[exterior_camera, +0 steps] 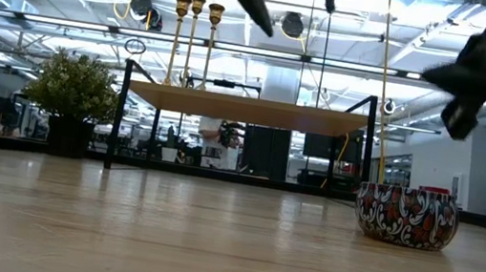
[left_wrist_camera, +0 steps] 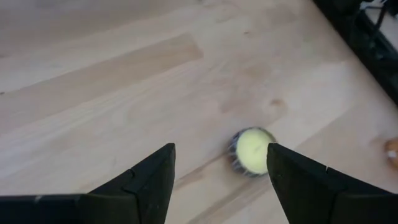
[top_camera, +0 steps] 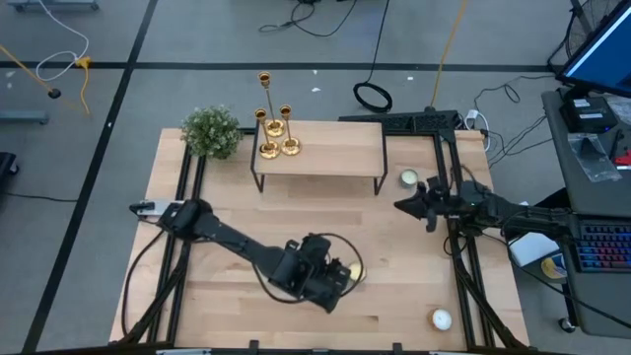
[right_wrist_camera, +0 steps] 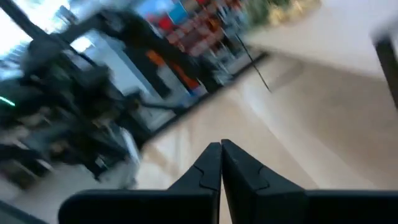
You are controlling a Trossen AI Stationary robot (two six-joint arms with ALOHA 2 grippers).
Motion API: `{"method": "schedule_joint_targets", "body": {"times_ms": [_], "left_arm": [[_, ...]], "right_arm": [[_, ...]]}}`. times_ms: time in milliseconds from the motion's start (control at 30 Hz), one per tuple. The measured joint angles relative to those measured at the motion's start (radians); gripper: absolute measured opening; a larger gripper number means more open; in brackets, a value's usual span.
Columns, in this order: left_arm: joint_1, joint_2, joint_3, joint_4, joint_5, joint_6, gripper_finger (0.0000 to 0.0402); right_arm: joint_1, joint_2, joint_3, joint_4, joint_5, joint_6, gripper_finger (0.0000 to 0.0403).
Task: Pick & Place candle stick holders
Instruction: Put the blue scented candle on the shelf
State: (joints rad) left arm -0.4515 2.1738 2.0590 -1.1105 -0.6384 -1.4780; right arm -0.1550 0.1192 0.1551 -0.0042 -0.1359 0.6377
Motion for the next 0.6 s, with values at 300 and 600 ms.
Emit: {"method": "schedule_joint_targets", "body": {"times_ms": [300,600], "left_arm": [[-0.077,-0.001,0.000,-0.092,-0.031,-0.026,0.0253],[-0.124,-0.002,-0.047,-0.146,-0.004,-0.078,0.0253]], "right_arm": [[0.000,0.000,0.002,0.216,-0.018,-0.002,0.0004],[0.000,0.064,0.134,0.119,0.004,-0.072,0.0004]]}}
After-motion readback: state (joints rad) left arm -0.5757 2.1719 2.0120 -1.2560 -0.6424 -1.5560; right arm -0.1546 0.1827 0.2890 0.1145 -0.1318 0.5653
